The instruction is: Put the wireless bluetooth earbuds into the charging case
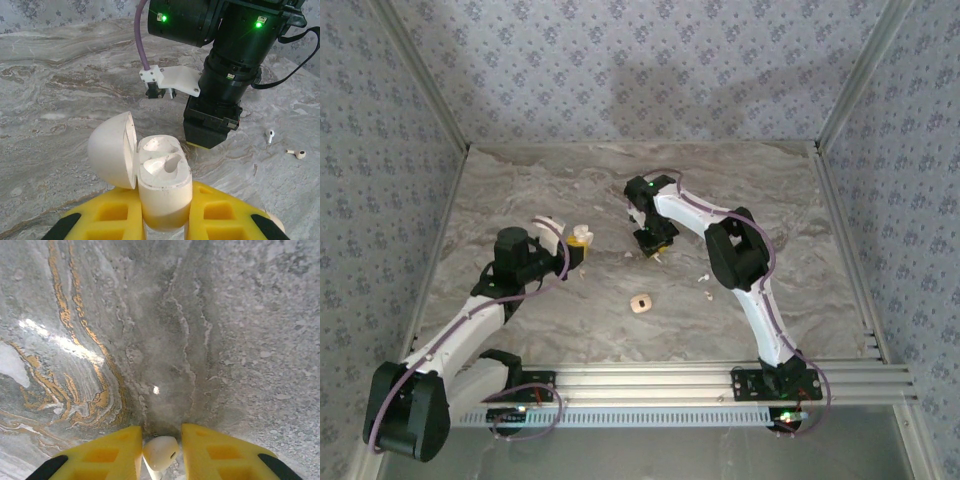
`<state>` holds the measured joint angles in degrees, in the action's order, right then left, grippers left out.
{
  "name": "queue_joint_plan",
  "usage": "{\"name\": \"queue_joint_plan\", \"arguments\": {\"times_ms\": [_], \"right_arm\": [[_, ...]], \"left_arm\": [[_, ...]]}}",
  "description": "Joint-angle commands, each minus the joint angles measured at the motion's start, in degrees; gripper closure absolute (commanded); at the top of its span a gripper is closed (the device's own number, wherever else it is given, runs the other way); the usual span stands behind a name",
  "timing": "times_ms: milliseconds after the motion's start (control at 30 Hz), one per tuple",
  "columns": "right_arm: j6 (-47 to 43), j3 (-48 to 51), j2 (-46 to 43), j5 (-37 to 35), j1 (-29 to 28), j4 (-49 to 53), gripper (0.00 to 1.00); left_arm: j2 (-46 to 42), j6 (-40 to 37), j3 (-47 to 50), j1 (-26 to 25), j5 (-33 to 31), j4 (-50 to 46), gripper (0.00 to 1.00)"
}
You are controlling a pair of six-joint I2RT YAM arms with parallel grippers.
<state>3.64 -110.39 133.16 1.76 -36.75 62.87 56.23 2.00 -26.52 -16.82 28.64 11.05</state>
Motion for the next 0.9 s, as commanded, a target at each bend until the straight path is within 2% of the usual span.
{"name": "queue_joint_plan", "arguments": {"times_ms": [0,233,433,567,867], "right_arm": [[1.4,2.3,-1.6,-1.9,0.1,3.8,0.71],[4.3,8.4,-7.4,-0.2,0.9,-2.4,0.73],[10.9,22.3,-17.3,4.4,3.3,-16.6,0.75],[15.9,32.4,-25.0,8.1,5.4,-27.6,0.74],[24.9,49.1,-41.1,10.4,8.6,-46.8,0.74]], "left_arm": [[-1.4,-0.8,-1.6,0.5,-0.2,-0.2,0.82],[0.4,-0.9,-1.3,-0.9,-0.2,1.8,0.83],[3.7,-0.8,0.1,-5.2,-2.4,7.9,0.84],[7.1,-0.6,2.0,-7.7,-3.6,15.2,0.85],[16.0,-2.1,2.4,-12.8,-6.2,27.1,0.86]]}}
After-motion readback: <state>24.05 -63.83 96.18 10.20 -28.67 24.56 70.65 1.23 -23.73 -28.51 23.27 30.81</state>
